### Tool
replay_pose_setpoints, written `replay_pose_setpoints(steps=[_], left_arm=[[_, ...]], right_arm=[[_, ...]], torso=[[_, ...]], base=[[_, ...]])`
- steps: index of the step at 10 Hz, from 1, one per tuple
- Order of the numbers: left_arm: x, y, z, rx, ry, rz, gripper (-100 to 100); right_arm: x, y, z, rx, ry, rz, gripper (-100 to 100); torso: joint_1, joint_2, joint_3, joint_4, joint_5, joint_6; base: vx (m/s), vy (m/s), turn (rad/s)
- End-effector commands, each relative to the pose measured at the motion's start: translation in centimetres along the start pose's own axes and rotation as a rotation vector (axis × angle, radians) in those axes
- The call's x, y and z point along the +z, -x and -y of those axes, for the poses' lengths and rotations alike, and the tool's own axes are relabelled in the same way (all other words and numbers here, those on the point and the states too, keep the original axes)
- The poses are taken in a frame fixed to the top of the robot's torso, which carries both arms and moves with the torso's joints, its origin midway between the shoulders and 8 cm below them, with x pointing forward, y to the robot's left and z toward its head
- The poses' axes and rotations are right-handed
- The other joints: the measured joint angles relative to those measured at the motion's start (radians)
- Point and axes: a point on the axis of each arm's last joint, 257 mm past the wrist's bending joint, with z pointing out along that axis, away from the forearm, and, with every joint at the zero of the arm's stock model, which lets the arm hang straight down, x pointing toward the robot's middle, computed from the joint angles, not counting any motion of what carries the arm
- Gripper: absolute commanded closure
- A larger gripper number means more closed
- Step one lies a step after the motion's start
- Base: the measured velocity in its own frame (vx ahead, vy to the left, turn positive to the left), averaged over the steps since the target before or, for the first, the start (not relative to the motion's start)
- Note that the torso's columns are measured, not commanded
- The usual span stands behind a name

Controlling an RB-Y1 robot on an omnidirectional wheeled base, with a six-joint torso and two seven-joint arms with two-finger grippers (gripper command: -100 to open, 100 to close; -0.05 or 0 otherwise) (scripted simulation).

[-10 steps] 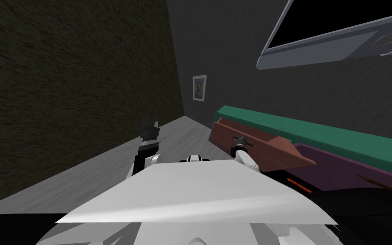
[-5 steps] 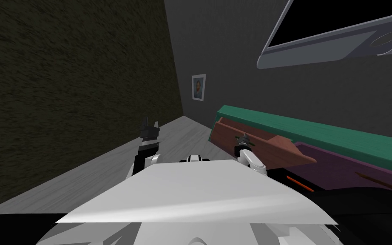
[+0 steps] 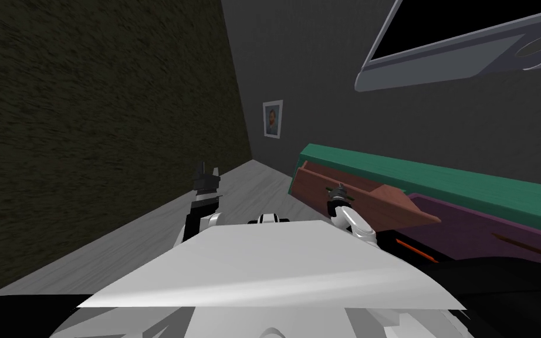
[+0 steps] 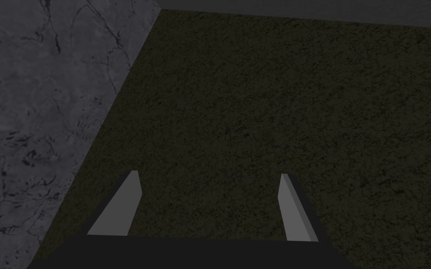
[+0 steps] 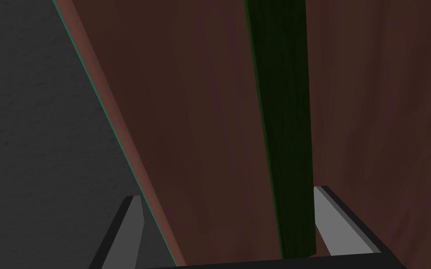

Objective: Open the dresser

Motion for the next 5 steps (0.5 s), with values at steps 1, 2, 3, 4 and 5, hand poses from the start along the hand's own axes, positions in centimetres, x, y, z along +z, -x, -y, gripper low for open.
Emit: replay_pose_setpoints(steps=[1, 2, 3, 4, 5], left_arm=[[0.00, 0.00, 0.00, 0.000, 0.000, 0.000, 0], [0.00, 0.00, 0.00, 0.000, 0.000, 0.000, 0], [0.00, 0.00, 0.00, 0.000, 0.000, 0.000, 0], [0.00, 0.00, 0.00, 0.000, 0.000, 0.000, 0], [0.00, 0.00, 0.00, 0.000, 0.000, 0.000, 0]], right_arm=[[-0.06, -0.12, -0.24, -0.001, 0.004, -0.002, 0], [-0.12, -0.19, -0.44, -0.001, 0.008, -0.004, 0], [-0.17, -0.25, -0.60, -0.001, 0.011, -0.005, 0], [-0.21, -0.29, -0.74, -0.002, 0.014, -0.005, 0], [-0.24, -0.32, -0.84, -0.002, 0.016, -0.006, 0]], torso=[[-0.002, -0.001, 0.000, -0.001, -0.001, 0.000], [-0.003, -0.002, -0.001, -0.002, -0.002, 0.001], [-0.004, -0.003, -0.002, -0.002, -0.003, 0.001], [-0.004, -0.004, -0.002, -0.003, -0.003, 0.001], [-0.005, -0.004, -0.002, -0.003, -0.004, 0.001]], base=[[0.000, 0.000, 0.000], [0.000, 0.000, 0.000], [0.000, 0.000, 0.000], [0.000, 0.000, 0.000], [0.000, 0.000, 0.000]])
